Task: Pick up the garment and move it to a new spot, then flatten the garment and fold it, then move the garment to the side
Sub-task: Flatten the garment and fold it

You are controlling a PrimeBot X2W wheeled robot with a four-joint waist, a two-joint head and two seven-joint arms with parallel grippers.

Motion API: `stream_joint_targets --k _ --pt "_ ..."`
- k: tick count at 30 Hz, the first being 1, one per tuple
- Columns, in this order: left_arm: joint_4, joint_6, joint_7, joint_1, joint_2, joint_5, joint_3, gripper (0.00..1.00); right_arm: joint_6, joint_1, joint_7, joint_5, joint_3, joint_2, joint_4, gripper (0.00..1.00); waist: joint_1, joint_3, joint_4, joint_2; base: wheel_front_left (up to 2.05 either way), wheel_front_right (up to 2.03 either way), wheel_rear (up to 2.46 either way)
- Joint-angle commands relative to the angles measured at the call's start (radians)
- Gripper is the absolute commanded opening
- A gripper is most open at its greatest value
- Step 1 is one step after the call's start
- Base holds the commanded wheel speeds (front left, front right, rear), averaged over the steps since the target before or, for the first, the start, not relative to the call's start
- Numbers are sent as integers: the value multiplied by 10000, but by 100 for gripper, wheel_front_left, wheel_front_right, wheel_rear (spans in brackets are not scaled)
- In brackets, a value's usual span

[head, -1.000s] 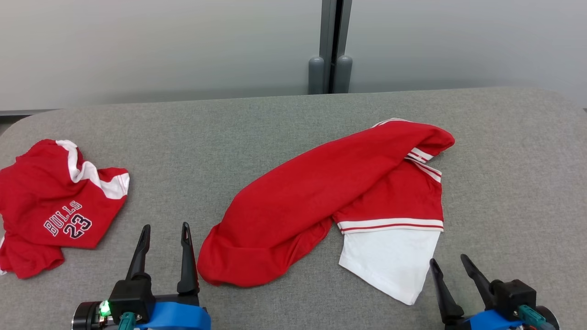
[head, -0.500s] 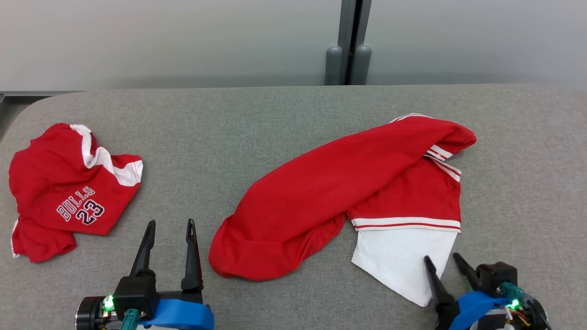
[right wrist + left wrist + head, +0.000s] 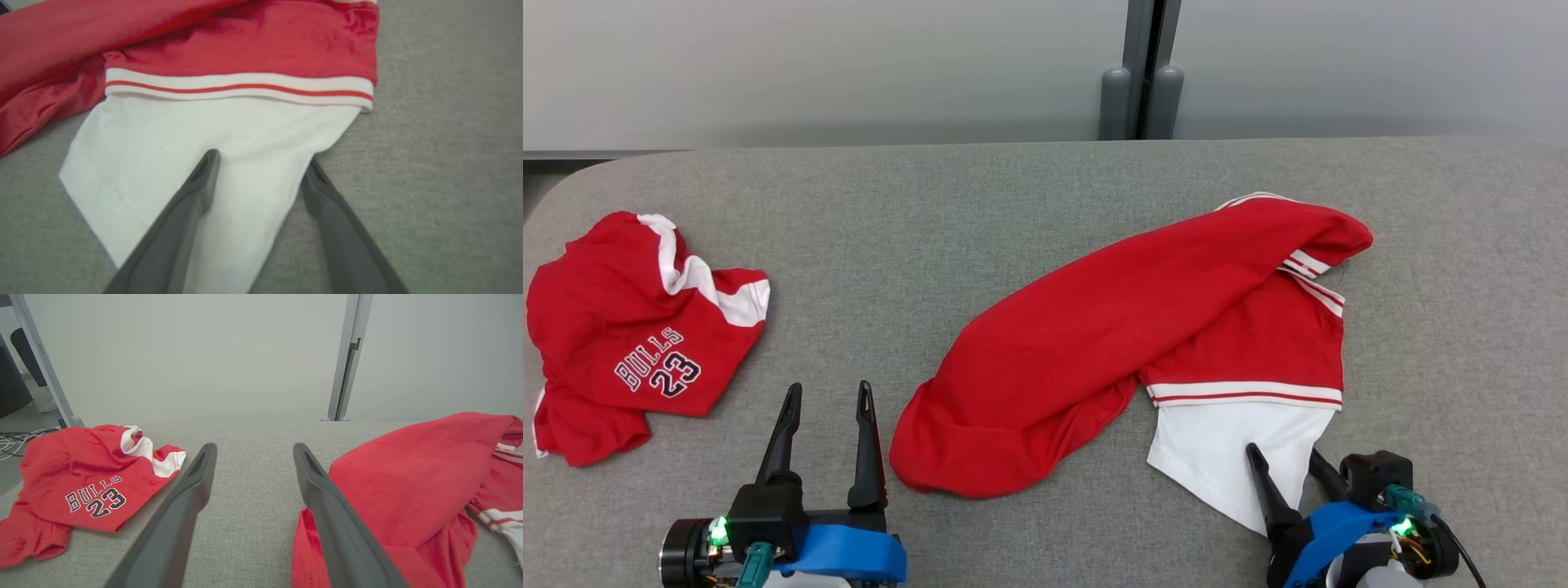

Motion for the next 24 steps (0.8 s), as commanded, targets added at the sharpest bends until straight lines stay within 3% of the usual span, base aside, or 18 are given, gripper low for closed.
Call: stream_joint_targets --k 1,4,9,24 --pt "-9 31 -4 -130 -3 35 -23 100 60 52 201 74 314 289 332 0 0 23 -12 1 0 0 0" --pt "15 31 -4 -176 -3 27 -34 100 58 -59 188 200 448 245 445 0 0 47 -26 1 0 0 0" --pt "17 57 -4 -141 -3 4 -5 100 34 9 102 238 99 -156 -433 0 0 25 -82 1 0 0 0" --pt "-1 108 -4 217 -1 -92 124 100 34 2741 477 29 -1143 -1503 -4111 0 0 -339 -582 1 0 0 0"
